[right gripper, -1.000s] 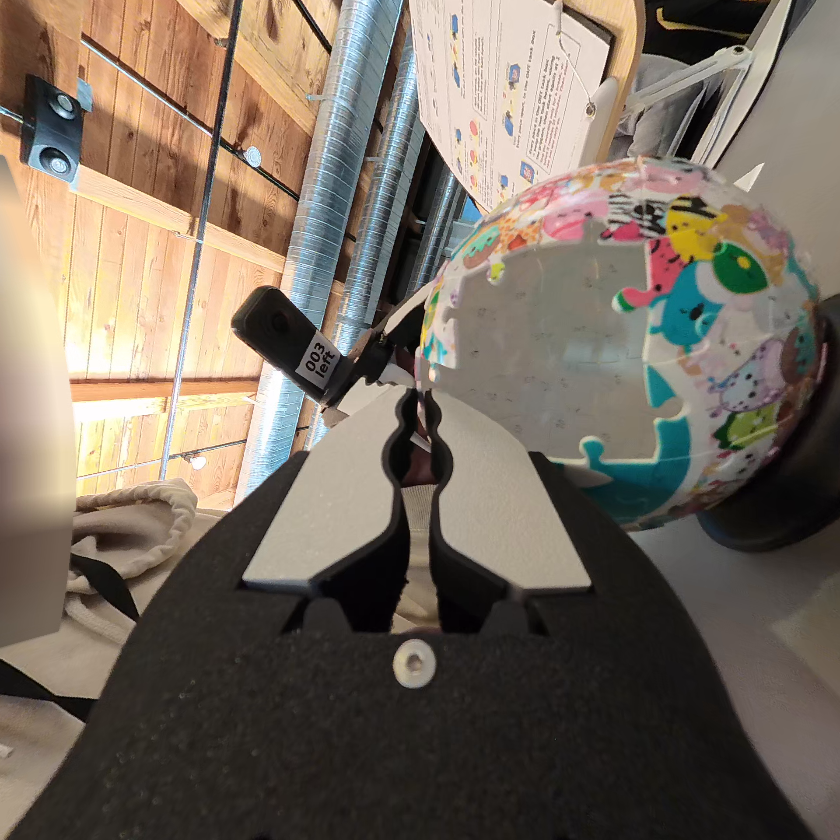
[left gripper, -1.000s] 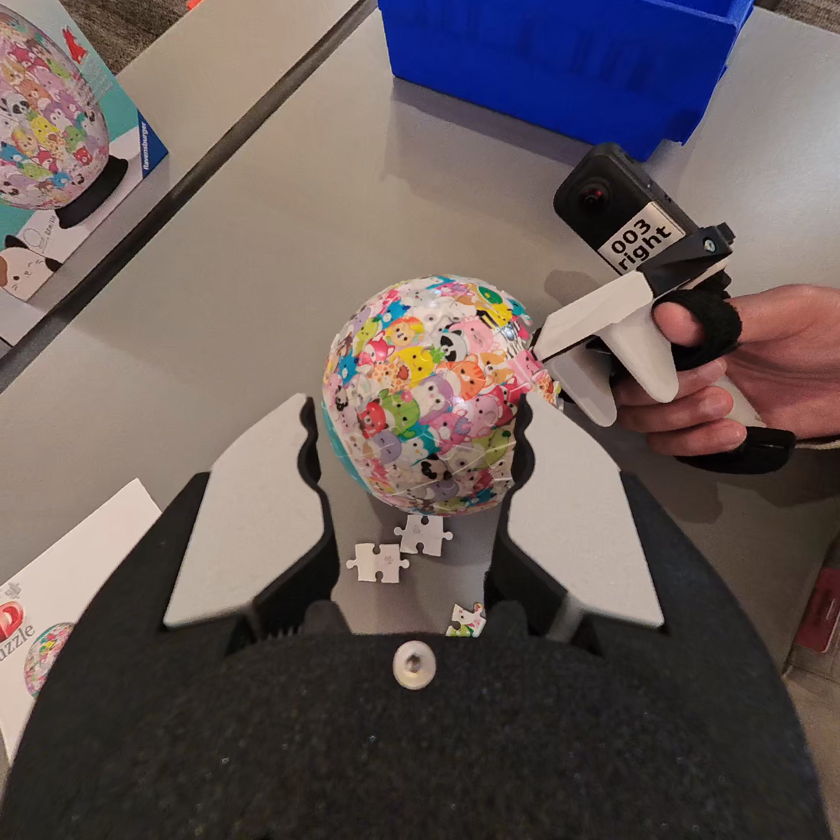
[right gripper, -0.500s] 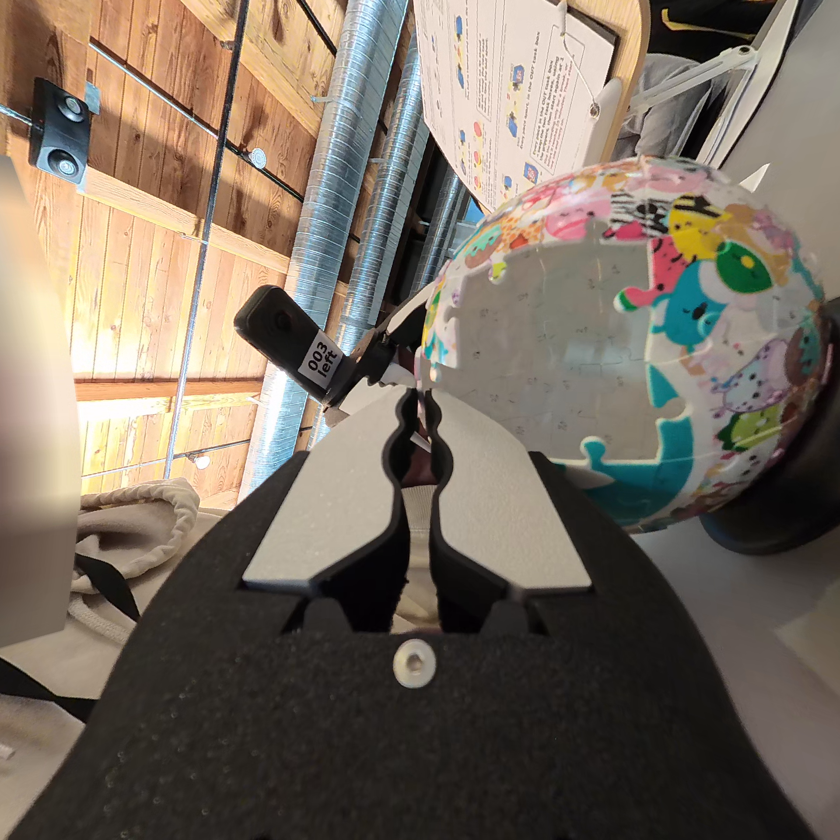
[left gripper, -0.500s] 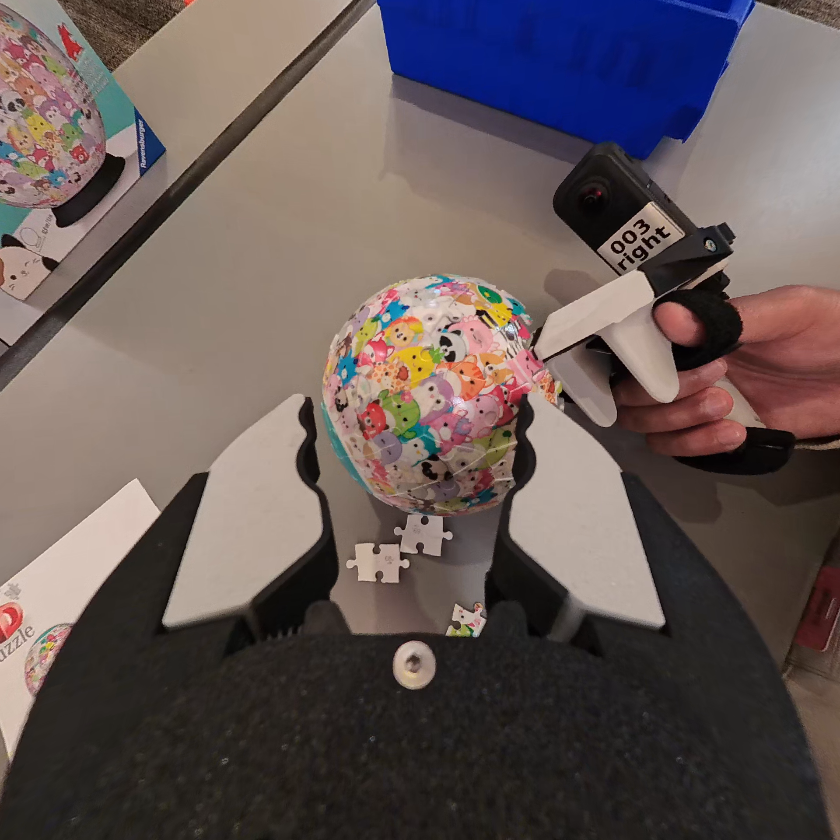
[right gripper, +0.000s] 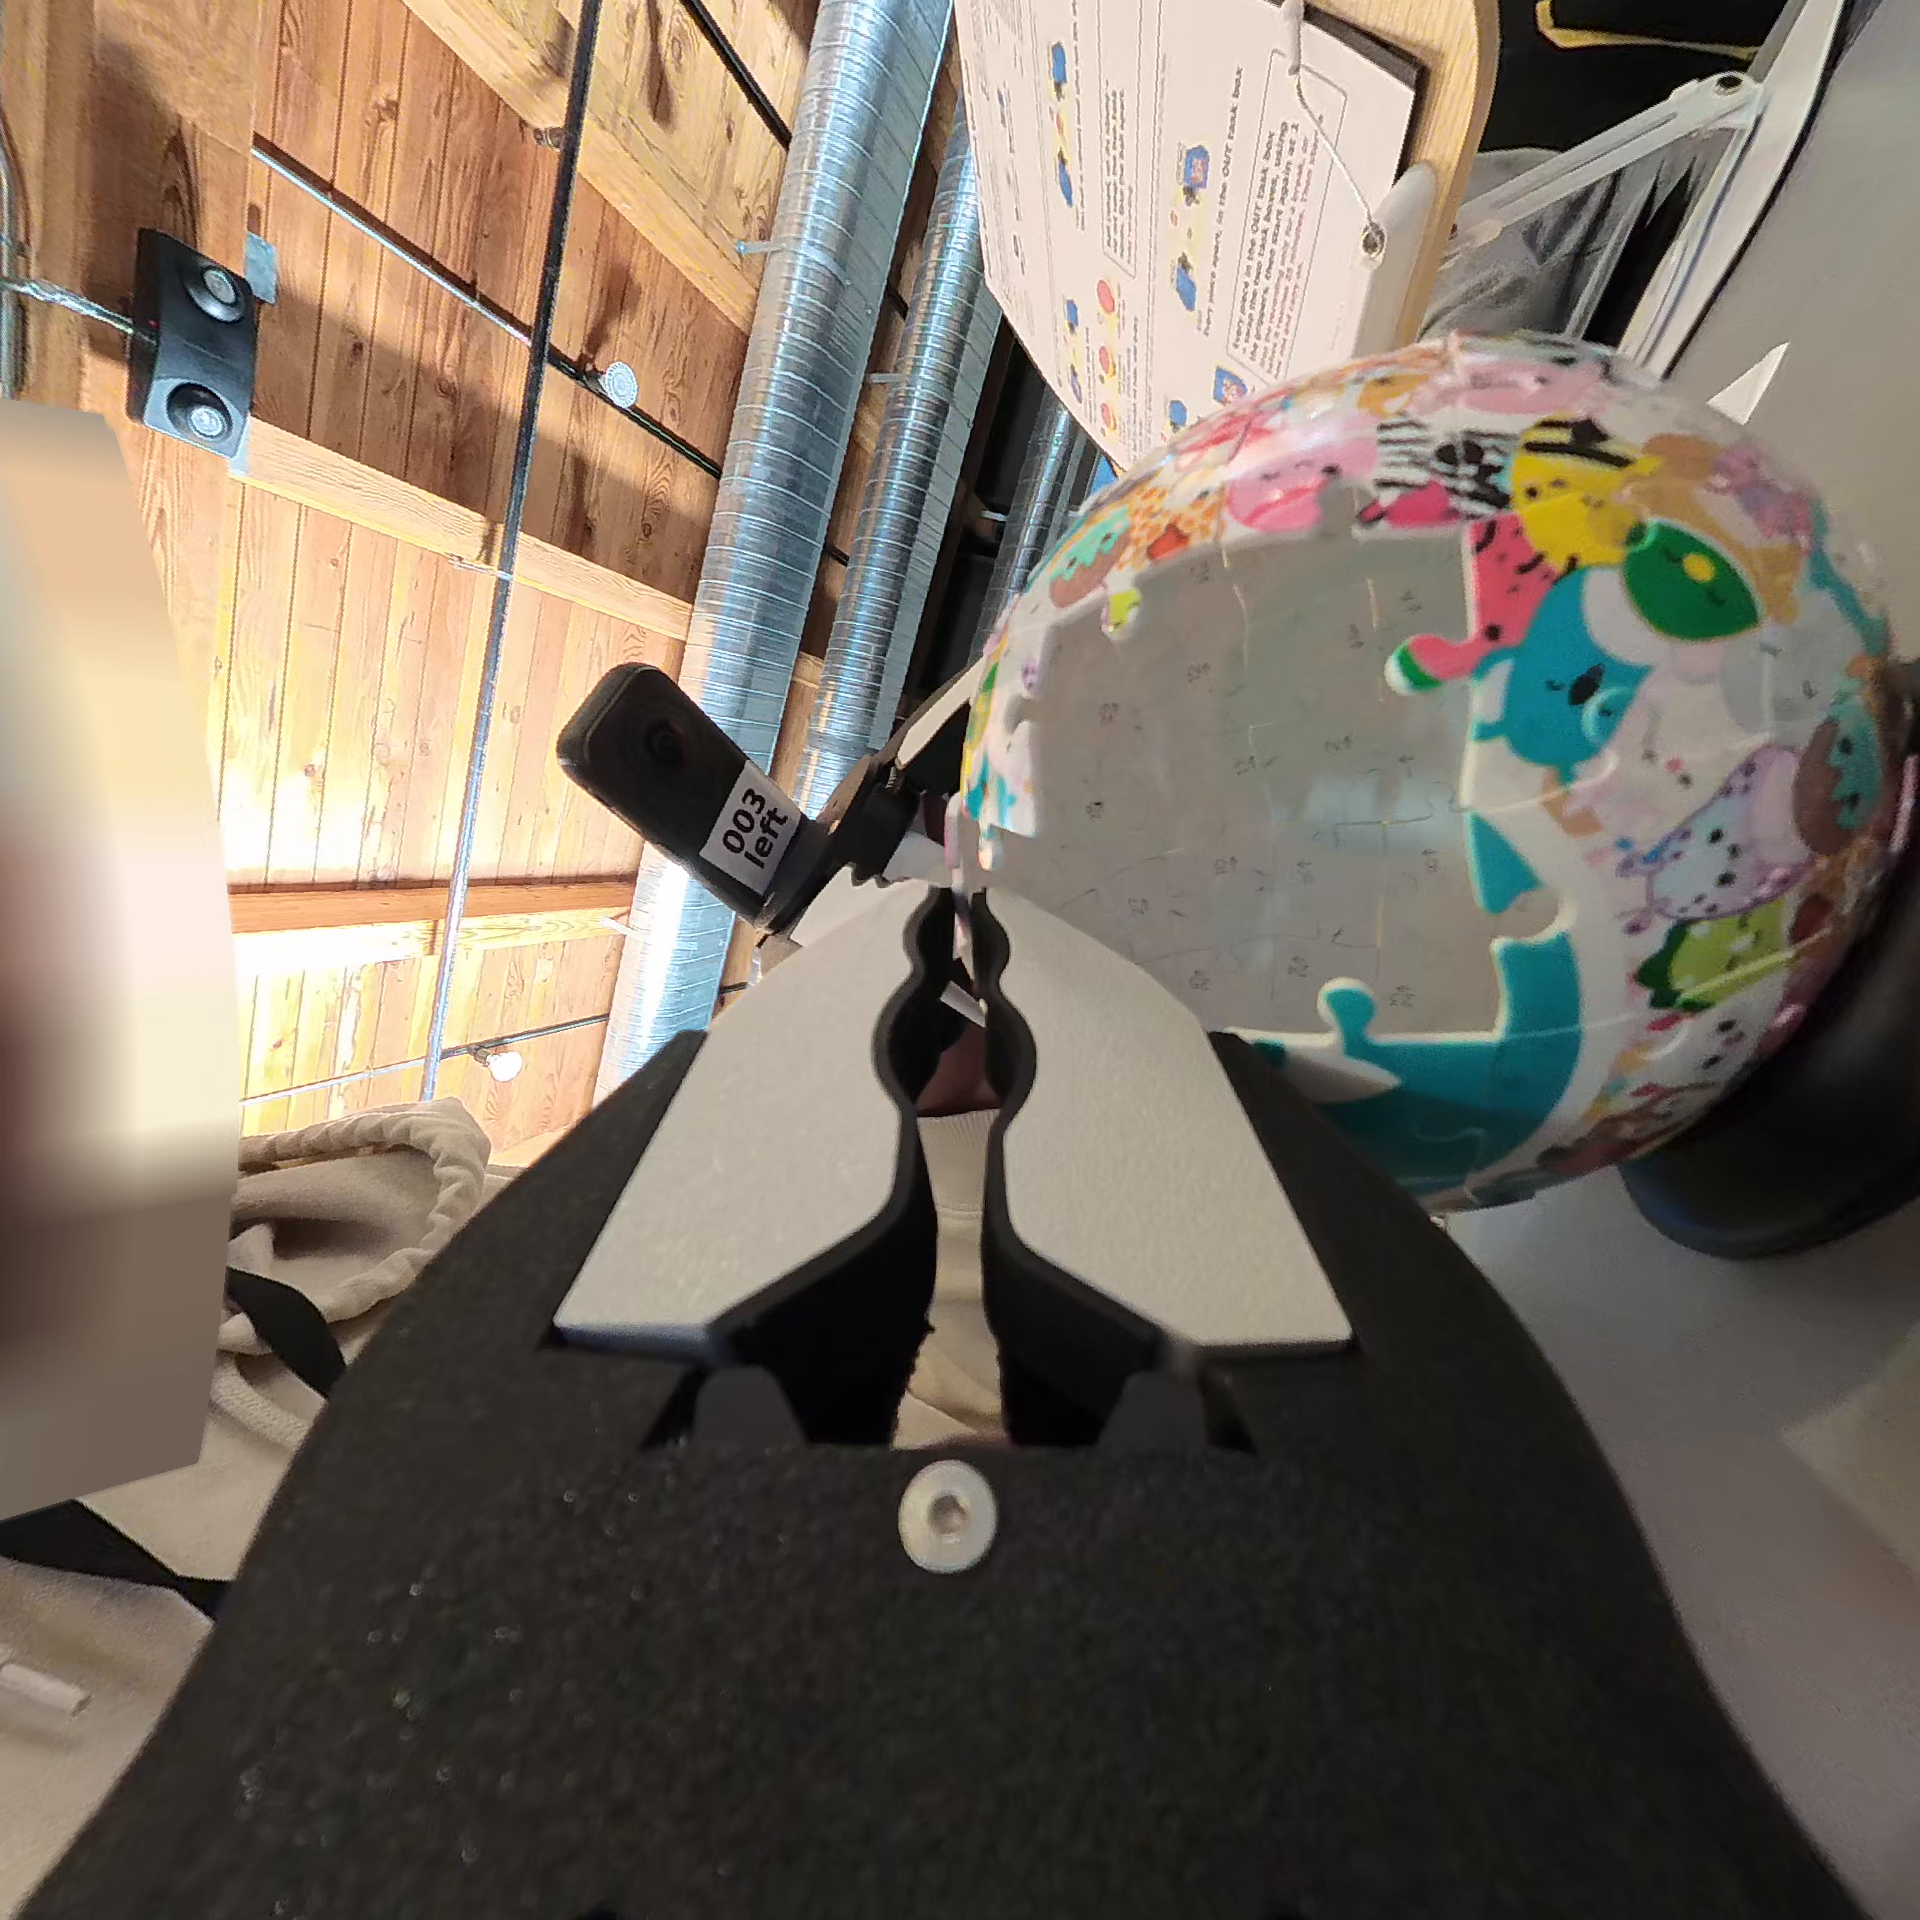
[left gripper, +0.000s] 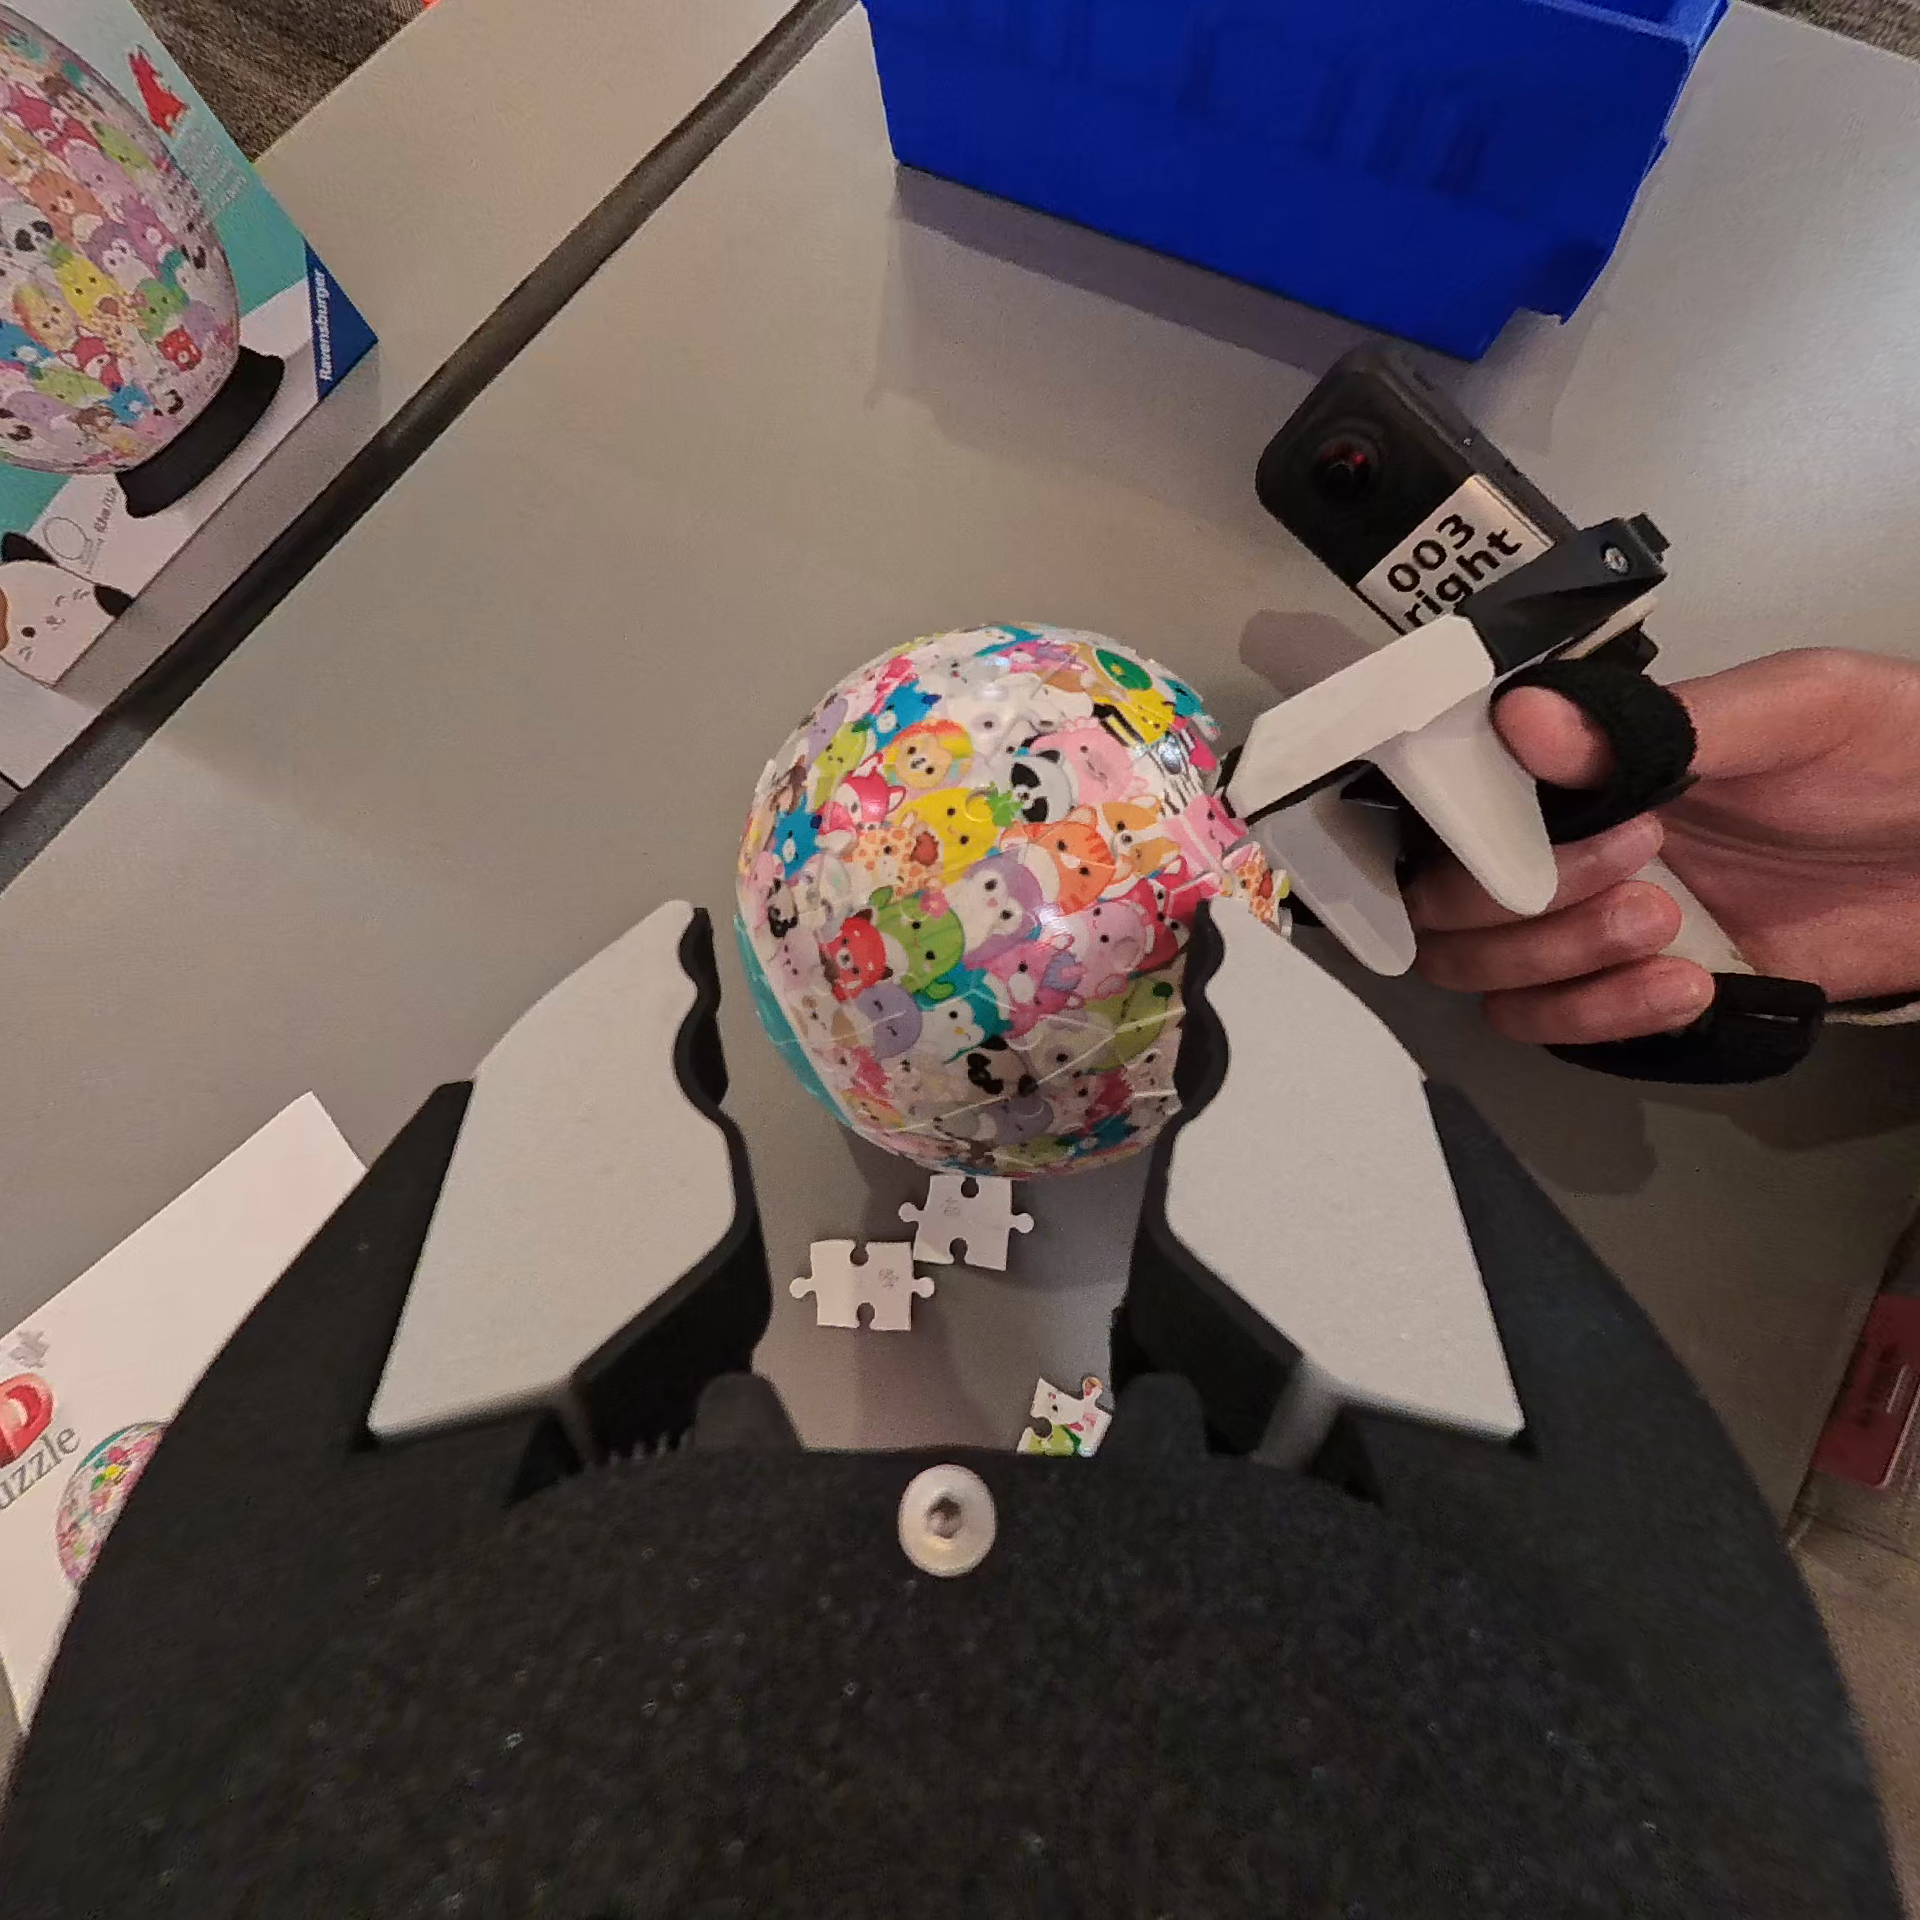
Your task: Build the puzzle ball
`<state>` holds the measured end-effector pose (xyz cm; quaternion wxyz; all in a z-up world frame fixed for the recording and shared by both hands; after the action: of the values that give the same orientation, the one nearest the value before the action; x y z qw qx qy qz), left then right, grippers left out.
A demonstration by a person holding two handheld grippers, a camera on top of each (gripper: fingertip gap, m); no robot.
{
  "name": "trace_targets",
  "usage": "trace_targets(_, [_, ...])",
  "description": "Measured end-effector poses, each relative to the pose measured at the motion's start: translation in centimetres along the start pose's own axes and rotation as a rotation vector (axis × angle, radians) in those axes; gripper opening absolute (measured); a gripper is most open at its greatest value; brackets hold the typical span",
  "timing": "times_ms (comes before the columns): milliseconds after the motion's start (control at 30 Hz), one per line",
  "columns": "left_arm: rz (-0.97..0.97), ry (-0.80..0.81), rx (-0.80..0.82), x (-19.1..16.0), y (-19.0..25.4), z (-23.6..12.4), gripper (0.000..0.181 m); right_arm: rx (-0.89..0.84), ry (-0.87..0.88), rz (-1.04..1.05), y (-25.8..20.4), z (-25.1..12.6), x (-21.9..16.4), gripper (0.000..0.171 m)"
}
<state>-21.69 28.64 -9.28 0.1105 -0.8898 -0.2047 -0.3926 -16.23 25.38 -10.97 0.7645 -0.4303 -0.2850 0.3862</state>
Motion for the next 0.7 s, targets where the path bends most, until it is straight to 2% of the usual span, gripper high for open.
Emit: trace_targets(700, [0.002, -0.004, -0.001, -0.01, 0.01, 0.02, 0.084, 0.001, -0.001, 0.005, 0.02, 0.11, 0.02, 0.003])
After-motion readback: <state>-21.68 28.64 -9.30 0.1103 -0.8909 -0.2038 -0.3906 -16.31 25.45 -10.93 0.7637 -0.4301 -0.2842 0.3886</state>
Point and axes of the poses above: each gripper's, where its closed fingertips meet, z out along the fingers, x out of its top, y = z × x across the jaws, the point moved 2 cm from there along -z, back along the fingers, and after that the axes turned 1 degree about y, right-handed, at the moved point
